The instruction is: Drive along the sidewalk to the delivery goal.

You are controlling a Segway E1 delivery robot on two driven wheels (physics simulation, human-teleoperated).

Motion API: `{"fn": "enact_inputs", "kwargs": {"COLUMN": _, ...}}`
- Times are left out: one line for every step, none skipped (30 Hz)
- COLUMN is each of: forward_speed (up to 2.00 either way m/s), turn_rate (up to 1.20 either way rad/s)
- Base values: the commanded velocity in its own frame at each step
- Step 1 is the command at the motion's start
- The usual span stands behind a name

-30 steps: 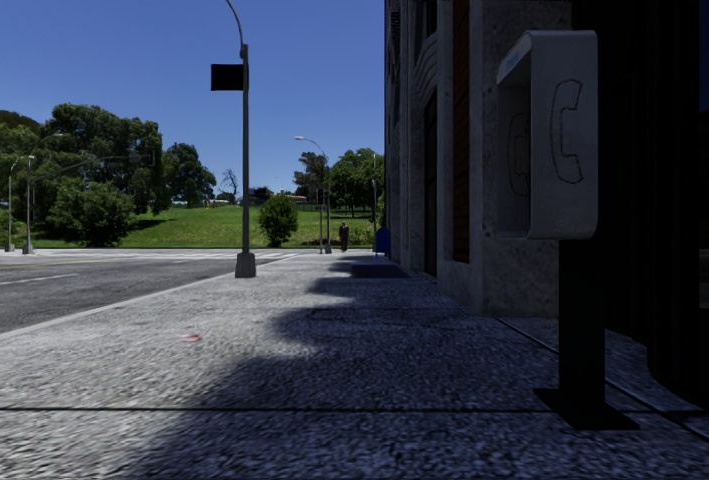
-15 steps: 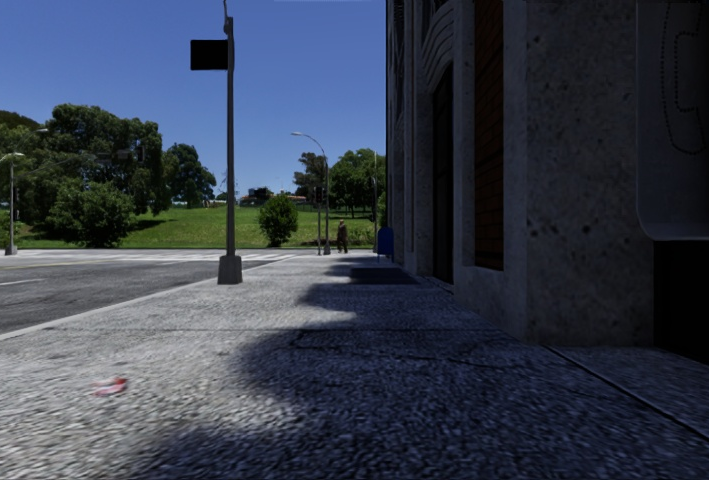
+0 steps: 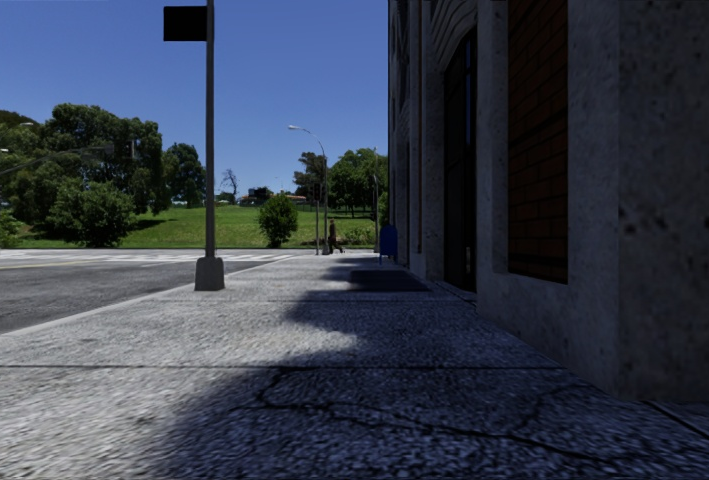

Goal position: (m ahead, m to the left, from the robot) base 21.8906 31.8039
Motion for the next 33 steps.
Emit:
{"fn": "enact_inputs", "kwargs": {"forward_speed": 2.00, "turn_rate": 0.00}}
{"fn": "enact_inputs", "kwargs": {"forward_speed": 2.00, "turn_rate": 0.00}}
{"fn": "enact_inputs", "kwargs": {"forward_speed": 2.00, "turn_rate": 0.00}}
{"fn": "enact_inputs", "kwargs": {"forward_speed": 2.00, "turn_rate": 0.00}}
{"fn": "enact_inputs", "kwargs": {"forward_speed": 2.00, "turn_rate": 0.00}}
{"fn": "enact_inputs", "kwargs": {"forward_speed": 2.00, "turn_rate": 0.00}}
{"fn": "enact_inputs", "kwargs": {"forward_speed": 2.00, "turn_rate": 0.00}}
{"fn": "enact_inputs", "kwargs": {"forward_speed": 2.00, "turn_rate": 0.00}}
{"fn": "enact_inputs", "kwargs": {"forward_speed": 2.00, "turn_rate": 0.00}}
{"fn": "enact_inputs", "kwargs": {"forward_speed": 2.00, "turn_rate": 0.00}}
{"fn": "enact_inputs", "kwargs": {"forward_speed": 2.00, "turn_rate": 0.00}}
{"fn": "enact_inputs", "kwargs": {"forward_speed": 2.00, "turn_rate": 0.00}}
{"fn": "enact_inputs", "kwargs": {"forward_speed": 2.00, "turn_rate": 0.00}}
{"fn": "enact_inputs", "kwargs": {"forward_speed": 2.00, "turn_rate": 0.00}}
{"fn": "enact_inputs", "kwargs": {"forward_speed": 2.00, "turn_rate": 0.00}}
{"fn": "enact_inputs", "kwargs": {"forward_speed": 2.00, "turn_rate": 0.00}}
{"fn": "enact_inputs", "kwargs": {"forward_speed": 2.00, "turn_rate": 0.00}}
{"fn": "enact_inputs", "kwargs": {"forward_speed": 2.00, "turn_rate": 0.00}}
{"fn": "enact_inputs", "kwargs": {"forward_speed": 2.00, "turn_rate": 0.00}}
{"fn": "enact_inputs", "kwargs": {"forward_speed": 2.00, "turn_rate": 0.00}}
{"fn": "enact_inputs", "kwargs": {"forward_speed": 2.00, "turn_rate": 0.00}}
{"fn": "enact_inputs", "kwargs": {"forward_speed": 2.00, "turn_rate": 0.00}}
{"fn": "enact_inputs", "kwargs": {"forward_speed": 2.00, "turn_rate": 0.00}}
{"fn": "enact_inputs", "kwargs": {"forward_speed": 2.00, "turn_rate": 0.00}}
{"fn": "enact_inputs", "kwargs": {"forward_speed": 2.00, "turn_rate": 0.00}}
{"fn": "enact_inputs", "kwargs": {"forward_speed": 2.00, "turn_rate": 0.00}}
{"fn": "enact_inputs", "kwargs": {"forward_speed": 2.00, "turn_rate": 0.00}}
{"fn": "enact_inputs", "kwargs": {"forward_speed": 2.00, "turn_rate": 0.00}}
{"fn": "enact_inputs", "kwargs": {"forward_speed": 2.00, "turn_rate": 0.00}}
{"fn": "enact_inputs", "kwargs": {"forward_speed": 2.00, "turn_rate": 0.00}}
{"fn": "enact_inputs", "kwargs": {"forward_speed": 2.00, "turn_rate": 0.00}}
{"fn": "enact_inputs", "kwargs": {"forward_speed": 2.00, "turn_rate": 0.00}}
{"fn": "enact_inputs", "kwargs": {"forward_speed": 2.00, "turn_rate": 0.00}}
